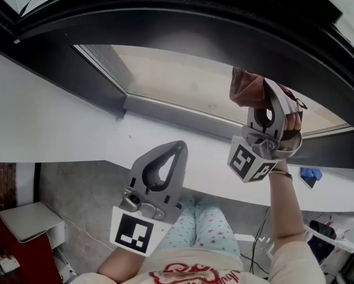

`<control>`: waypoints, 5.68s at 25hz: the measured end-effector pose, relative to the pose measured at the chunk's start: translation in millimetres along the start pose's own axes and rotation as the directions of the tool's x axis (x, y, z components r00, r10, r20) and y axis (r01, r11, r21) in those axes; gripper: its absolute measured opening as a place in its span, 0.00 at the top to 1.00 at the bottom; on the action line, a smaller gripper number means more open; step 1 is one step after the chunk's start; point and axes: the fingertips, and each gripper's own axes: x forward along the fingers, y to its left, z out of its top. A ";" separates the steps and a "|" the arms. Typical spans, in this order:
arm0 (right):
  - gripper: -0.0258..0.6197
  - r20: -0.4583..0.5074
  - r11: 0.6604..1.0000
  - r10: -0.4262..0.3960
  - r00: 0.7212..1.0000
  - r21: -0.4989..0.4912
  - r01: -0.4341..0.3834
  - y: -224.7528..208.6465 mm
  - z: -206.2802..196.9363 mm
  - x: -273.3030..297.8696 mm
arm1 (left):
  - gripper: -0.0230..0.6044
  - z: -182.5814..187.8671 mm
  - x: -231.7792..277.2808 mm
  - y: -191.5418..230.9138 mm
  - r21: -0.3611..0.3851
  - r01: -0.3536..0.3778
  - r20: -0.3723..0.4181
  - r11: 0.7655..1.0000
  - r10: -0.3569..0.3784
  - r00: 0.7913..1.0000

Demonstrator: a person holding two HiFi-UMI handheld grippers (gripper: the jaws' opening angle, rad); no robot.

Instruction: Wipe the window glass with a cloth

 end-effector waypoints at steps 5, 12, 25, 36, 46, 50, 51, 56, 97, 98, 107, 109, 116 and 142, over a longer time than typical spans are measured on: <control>0.82 -0.018 0.998 0.065 0.998 -0.011 -0.065 48.6 -13.6 -9.7 | 0.93 -12.8 -4.5 1.8 -0.015 0.003 -0.019 1.000 -0.004 1.000; 0.82 -0.042 0.991 0.136 0.990 -0.003 -0.137 110.8 -30.6 -22.0 | 0.93 -20.2 -9.5 6.7 0.004 0.020 -0.034 1.000 -0.020 0.999; 0.82 -0.074 0.936 0.351 0.934 0.018 -0.350 241.0 -59.8 -40.6 | 0.93 -43.9 -17.5 33.6 0.018 -0.023 -0.082 1.000 0.024 0.996; 0.81 -0.135 0.867 0.499 0.856 0.086 -0.491 322.2 -67.0 -52.0 | 0.93 -58.9 -33.3 59.0 0.004 -0.098 -0.114 0.995 0.098 0.989; 0.81 -0.205 0.783 0.621 0.757 0.127 -0.608 386.7 -83.5 -62.4 | 0.93 -70.8 -37.3 71.9 0.006 -0.141 -0.140 0.990 0.141 0.980; 0.81 -0.242 0.735 0.675 0.698 0.138 -0.663 413.0 -94.2 -67.4 | 0.93 -76.5 -36.7 77.3 0.017 -0.154 -0.154 0.988 0.154 0.976; 0.81 -0.248 0.726 0.684 0.686 0.134 -0.674 418.2 -96.3 -68.7 | 0.93 -76.8 -36.9 78.7 0.016 -0.160 -0.154 0.987 0.160 0.975; 0.81 -0.316 0.630 0.770 0.554 0.237 -0.740 449.9 -112.6 -77.8 | 0.93 -75.6 -41.1 82.7 0.025 -0.183 -0.150 0.983 0.184 0.971; 0.82 -0.019 0.997 0.002 1.000 -0.076 -0.004 8.6 122.8 64.8 | 0.93 57.0 -66.9 120.4 0.073 0.059 0.033 0.996 -0.062 0.998; 0.82 -0.027 0.997 0.010 1.000 -0.082 -0.013 13.1 122.7 64.5 | 0.93 56.7 -67.9 123.0 0.071 0.068 0.032 0.995 -0.071 0.997; 0.82 -0.039 0.996 0.063 0.997 -0.063 -0.065 61.4 113.7 57.6 | 0.93 37.0 -53.3 130.6 0.039 0.072 0.014 0.997 -0.072 0.997; 0.82 -0.028 0.995 0.081 0.996 -0.056 -0.082 75.6 108.4 53.0 | 0.93 31.5 -50.0 128.5 0.028 0.063 0.002 0.998 -0.063 0.998; 0.82 -0.018 0.993 0.117 0.993 0.003 -0.117 119.5 91.9 42.9 | 0.93 6.9 -51.2 140.7 0.010 -0.012 -0.028 1.000 0.013 1.000; 0.82 -0.099 0.940 0.329 0.939 0.131 -0.316 278.7 54.9 16.6 | 0.93 -37.1 -62.9 180.1 -0.006 -0.111 -0.110 0.994 0.109 0.988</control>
